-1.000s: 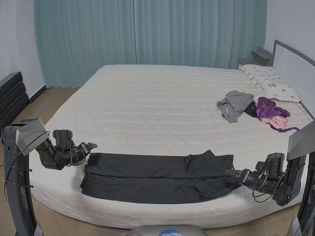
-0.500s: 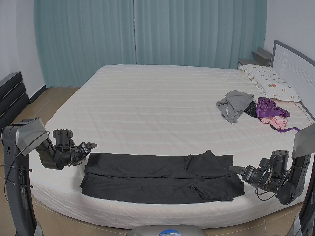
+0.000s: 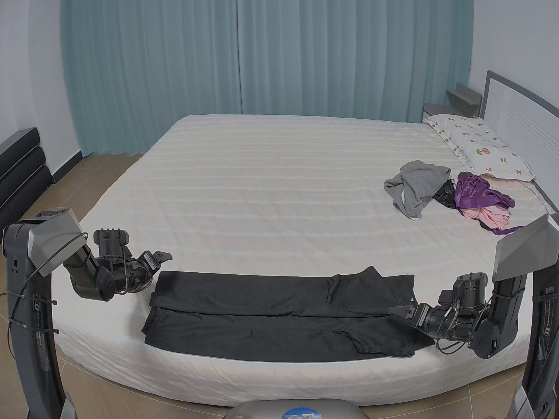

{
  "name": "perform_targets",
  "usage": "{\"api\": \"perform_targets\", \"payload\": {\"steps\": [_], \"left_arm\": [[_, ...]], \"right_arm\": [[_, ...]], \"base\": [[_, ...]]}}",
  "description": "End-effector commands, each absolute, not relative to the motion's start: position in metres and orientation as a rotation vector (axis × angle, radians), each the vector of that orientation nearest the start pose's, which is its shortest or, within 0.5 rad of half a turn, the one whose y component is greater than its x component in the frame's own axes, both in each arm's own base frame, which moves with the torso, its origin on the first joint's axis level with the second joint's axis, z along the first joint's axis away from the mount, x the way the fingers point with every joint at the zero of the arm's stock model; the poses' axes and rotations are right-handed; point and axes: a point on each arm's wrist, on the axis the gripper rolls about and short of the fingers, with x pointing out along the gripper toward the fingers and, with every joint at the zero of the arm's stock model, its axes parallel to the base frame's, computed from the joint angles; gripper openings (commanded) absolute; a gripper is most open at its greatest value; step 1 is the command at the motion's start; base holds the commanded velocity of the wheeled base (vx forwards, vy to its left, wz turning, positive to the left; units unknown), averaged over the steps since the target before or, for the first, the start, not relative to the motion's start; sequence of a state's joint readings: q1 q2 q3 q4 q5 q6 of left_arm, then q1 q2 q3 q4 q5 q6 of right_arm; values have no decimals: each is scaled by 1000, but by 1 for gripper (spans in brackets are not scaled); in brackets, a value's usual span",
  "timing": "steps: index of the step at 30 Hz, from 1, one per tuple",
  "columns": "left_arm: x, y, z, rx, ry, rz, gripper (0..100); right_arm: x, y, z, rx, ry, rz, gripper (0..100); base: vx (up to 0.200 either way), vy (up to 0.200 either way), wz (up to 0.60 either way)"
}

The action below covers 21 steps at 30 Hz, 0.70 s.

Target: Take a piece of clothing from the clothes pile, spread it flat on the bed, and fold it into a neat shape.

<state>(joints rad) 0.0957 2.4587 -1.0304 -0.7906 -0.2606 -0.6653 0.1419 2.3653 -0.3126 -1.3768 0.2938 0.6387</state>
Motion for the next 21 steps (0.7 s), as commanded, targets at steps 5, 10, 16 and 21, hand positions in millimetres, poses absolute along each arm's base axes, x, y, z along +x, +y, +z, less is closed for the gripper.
{"api": "perform_targets", "payload": {"steps": [5, 10, 16, 21], "left_arm": [[413, 34, -33, -755, 659, 56, 100], [413, 34, -33, -755, 660, 56, 100], [413, 34, -33, -755, 660, 56, 100], [413, 34, -33, -755, 660, 56, 100]], "right_arm": [[284, 46, -54, 654, 805, 181, 100], [286, 44, -55, 645, 796, 181, 0], [286, 39, -52, 650, 784, 165, 0], [288, 31, -49, 661, 761, 146, 0]], "base": [[0, 0, 0], [0, 0, 0], [0, 0, 0], [0, 0, 0]]}}
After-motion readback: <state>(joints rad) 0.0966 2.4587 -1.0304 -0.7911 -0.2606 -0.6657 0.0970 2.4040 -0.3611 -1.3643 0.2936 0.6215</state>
